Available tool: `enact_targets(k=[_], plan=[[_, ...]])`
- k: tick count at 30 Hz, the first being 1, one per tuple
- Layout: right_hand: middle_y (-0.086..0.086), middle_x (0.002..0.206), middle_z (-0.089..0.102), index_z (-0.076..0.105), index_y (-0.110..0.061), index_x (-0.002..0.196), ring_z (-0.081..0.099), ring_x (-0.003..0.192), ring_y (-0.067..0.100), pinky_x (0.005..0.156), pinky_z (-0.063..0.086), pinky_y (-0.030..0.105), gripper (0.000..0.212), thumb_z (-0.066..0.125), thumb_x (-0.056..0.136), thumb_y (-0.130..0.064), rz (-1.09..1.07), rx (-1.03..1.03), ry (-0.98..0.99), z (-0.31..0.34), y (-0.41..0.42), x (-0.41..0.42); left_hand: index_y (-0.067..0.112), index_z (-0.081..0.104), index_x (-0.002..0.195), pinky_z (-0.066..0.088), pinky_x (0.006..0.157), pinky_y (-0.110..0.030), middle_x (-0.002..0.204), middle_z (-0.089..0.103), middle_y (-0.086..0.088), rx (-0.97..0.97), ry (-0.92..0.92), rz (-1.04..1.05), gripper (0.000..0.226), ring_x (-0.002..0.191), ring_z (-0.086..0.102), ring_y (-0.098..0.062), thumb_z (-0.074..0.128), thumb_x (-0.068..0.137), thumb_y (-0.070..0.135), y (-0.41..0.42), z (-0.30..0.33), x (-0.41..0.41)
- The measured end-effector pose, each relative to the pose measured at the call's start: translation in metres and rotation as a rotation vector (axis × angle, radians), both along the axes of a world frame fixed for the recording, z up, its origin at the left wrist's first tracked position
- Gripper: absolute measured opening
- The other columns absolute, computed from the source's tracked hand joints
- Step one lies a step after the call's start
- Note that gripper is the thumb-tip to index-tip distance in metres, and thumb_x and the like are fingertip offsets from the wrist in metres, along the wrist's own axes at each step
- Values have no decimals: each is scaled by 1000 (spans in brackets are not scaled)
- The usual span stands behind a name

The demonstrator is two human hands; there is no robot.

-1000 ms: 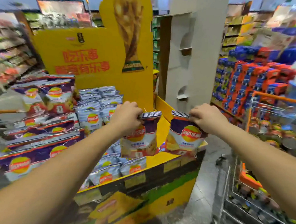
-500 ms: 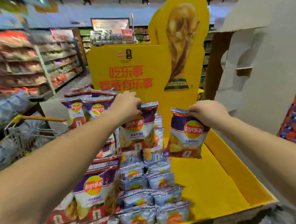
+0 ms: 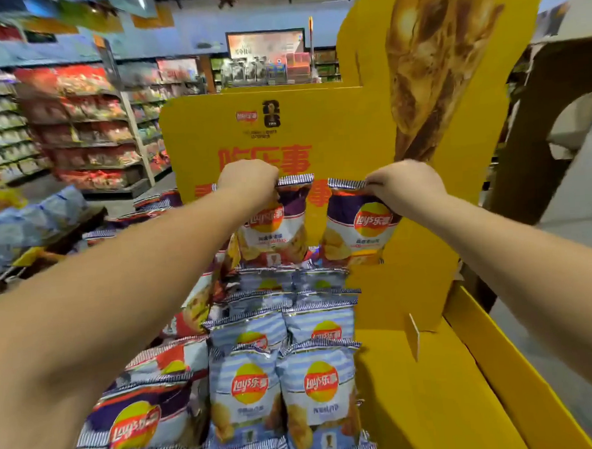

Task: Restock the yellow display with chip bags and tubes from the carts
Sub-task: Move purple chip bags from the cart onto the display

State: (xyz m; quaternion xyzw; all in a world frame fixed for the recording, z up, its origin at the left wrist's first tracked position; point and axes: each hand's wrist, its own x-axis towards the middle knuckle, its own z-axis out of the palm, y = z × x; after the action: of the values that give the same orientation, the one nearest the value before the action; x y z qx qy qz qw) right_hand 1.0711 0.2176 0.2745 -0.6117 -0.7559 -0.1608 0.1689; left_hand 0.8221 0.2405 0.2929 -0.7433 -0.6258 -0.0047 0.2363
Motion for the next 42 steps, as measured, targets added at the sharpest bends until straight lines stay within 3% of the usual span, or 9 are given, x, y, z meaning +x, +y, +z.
enact_targets(k=[4, 13, 18, 21, 24, 31, 33, 36, 42], plan=[[2, 110, 70, 70, -29, 114, 62, 97, 26, 66, 49, 31, 31, 46, 99, -43, 45, -18, 62, -18, 61, -6, 16, 58, 110, 43, 62, -37, 85, 50, -4, -12, -14, 68, 25, 79, 50, -29, 56, 96, 37, 50, -22, 3], [0, 115, 69, 68, -28, 117, 62, 106, 26, 76, 50, 35, 27, 51, 97, -38, 26, -57, 175, -89, 133, -44, 14, 55, 113, 43, 63, -38, 109, 62, -9, -1, -119, 115, 21, 97, 63, -36, 57, 94, 22, 115, -71, -19], [-2, 153, 36, 32, -24, 149, 48, 131, 24, 98, 47, 40, 63, 61, 94, -32, 111, -248, 259, -116, 152, -60, 12, 34, 137, 42, 61, -43, 134, 38, -14, -8, -296, 90, 51, 98, 60, -41, 57, 91, 7, 127, -95, -27], [-5, 163, 8, 14, -27, 154, 60, 115, 26, 83, 55, 42, 83, 67, 90, -31, 126, -305, 206, -122, 157, -65, 13, 24, 147, 48, 62, -41, 154, 18, -15, -94, -360, 75, 61, 96, 61, -37, 54, 93, 10, 135, -106, -36], [-4, 163, -1, 13, -28, 154, 65, 94, 27, 60, 50, 37, 84, 68, 90, -27, 124, -290, 147, -129, 160, -71, 14, 20, 151, 45, 66, -37, 161, 7, -10, -163, -424, 76, 62, 111, 58, -36, 48, 96, 12, 136, -112, -39], [-1, 163, -5, 17, -29, 153, 57, 83, 25, 45, 36, 31, 88, 56, 85, 11, 37, -258, 188, -131, 158, -86, 12, 32, 145, 48, 90, -43, 156, 23, -6, -215, -537, 33, 53, 124, 50, -30, 47, 95, 17, 108, -109, -36], [1, 163, -4, 18, -28, 152, 58, 107, 30, 56, 43, 32, 83, 58, 88, 5, 42, -260, 234, -129, 148, -85, 13, 35, 142, 47, 89, -43, 151, 29, -4, -237, -536, 20, 49, 122, 51, -30, 48, 95, 21, 93, -107, -35], [4, 163, 0, 20, -27, 152, 37, 138, 31, 84, 50, 38, 78, 66, 90, -13, 32, -228, 266, -125, 119, -82, 14, 41, 137, 48, 90, -44, 145, 40, -7, -227, -561, 7, 43, 117, 54, -31, 49, 96, 27, 61, -103, -35], [3, 155, 22, 27, -22, 149, 53, 120, 28, 90, 49, 41, 70, 65, 91, -28, 7, -240, 425, -103, 27, -82, 11, 50, 128, 48, 81, -38, 134, 49, -11, -257, -657, -60, 35, 108, 57, -31, 48, 97, 26, -28, -94, -34]])
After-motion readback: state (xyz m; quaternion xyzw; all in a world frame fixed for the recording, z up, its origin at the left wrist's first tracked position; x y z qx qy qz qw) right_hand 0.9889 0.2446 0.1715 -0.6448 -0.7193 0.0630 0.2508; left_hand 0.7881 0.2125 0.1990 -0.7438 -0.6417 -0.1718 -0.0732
